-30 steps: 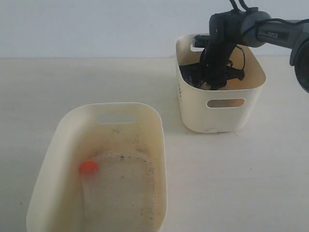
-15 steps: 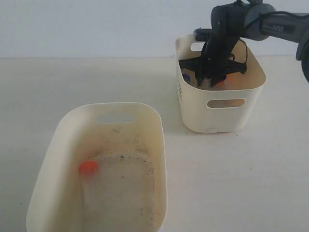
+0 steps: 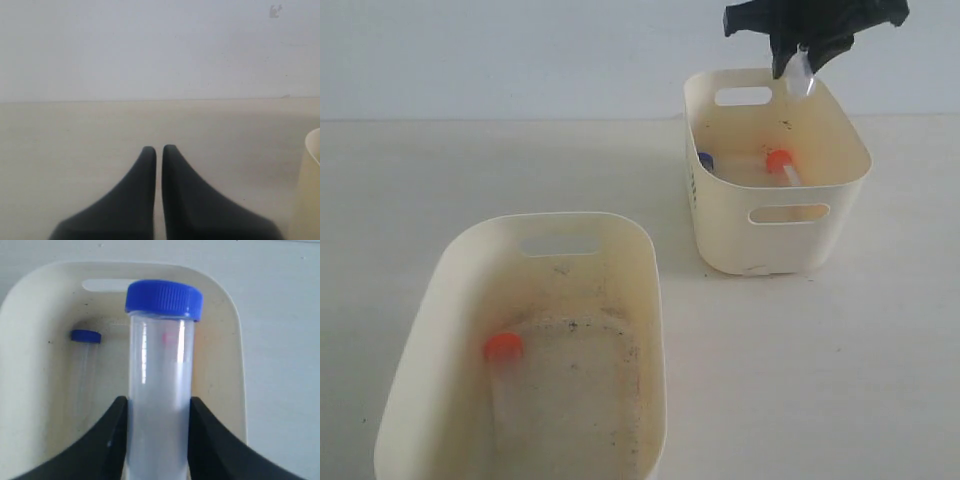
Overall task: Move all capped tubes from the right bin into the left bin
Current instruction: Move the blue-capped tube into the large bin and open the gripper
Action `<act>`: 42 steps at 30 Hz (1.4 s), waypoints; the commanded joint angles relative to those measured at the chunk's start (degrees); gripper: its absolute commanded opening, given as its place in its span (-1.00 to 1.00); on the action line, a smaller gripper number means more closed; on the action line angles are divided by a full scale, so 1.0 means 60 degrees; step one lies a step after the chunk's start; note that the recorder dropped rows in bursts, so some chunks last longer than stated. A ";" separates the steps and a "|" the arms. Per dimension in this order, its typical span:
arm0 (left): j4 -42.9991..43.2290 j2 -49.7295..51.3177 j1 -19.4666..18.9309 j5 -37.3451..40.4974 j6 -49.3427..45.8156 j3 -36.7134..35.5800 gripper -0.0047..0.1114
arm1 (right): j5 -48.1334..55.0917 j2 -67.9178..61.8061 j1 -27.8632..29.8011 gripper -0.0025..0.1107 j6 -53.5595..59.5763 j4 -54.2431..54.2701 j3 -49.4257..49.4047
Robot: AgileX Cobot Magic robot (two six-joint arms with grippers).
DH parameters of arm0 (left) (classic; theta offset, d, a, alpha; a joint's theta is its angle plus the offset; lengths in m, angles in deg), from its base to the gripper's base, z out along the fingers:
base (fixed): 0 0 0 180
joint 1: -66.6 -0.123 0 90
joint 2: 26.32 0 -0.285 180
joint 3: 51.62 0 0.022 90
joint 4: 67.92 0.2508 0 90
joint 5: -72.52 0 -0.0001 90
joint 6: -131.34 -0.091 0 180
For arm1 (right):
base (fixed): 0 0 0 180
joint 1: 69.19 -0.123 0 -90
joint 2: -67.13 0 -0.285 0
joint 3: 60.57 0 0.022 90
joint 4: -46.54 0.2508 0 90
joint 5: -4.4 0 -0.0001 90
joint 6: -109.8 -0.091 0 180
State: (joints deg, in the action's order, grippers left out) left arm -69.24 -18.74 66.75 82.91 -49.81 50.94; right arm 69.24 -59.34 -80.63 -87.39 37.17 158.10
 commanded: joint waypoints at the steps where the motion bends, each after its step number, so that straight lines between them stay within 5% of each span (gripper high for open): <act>1: -0.0032 0.0034 0.0068 -0.0090 0.0040 0.0037 -0.85 | 0.0701 0.0889 -0.0328 -0.96 0.0243 0.0195 -0.0033; 9: -0.0032 0.0034 0.0068 -0.0090 0.0040 0.0037 -0.85 | 0.0140 0.2971 -0.1500 -0.96 0.0249 0.0858 -0.2134; 16: -0.0032 0.0034 0.0068 -0.0090 0.0040 0.0037 -0.85 | -0.1465 0.4708 -0.3555 -0.96 -0.0068 0.1726 -0.4655; 23: -0.0032 0.0034 0.0068 -0.0090 0.0040 0.0037 -0.85 | -0.3572 0.4809 -0.5792 -0.96 -0.1409 0.1703 -0.6762; 29: -0.0032 0.0034 0.0068 -0.0090 0.0040 0.0037 -0.85 | -0.4687 0.4372 -0.6592 -0.95 -0.1820 0.1682 -0.7483; 32: -0.0032 0.0034 0.0068 -0.0090 0.0040 0.0037 -0.85 | -0.4612 0.4066 -0.6592 -0.71 -0.1841 0.1682 -0.7529; 39: -0.0032 0.0034 0.0068 -0.0090 0.0040 0.0037 -0.85 | -0.4543 0.3594 -0.6592 0.27 -0.1803 0.1682 -0.7529; 42: -0.0032 0.0034 0.0068 -0.0090 0.0040 0.0037 -0.85 | -0.4320 0.3594 -0.6592 0.20 -0.1474 0.1682 -0.7423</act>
State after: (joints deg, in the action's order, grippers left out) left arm -69.24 -18.74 66.75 82.91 -49.81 50.94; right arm 42.47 -37.88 -120.08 -97.76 47.44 113.06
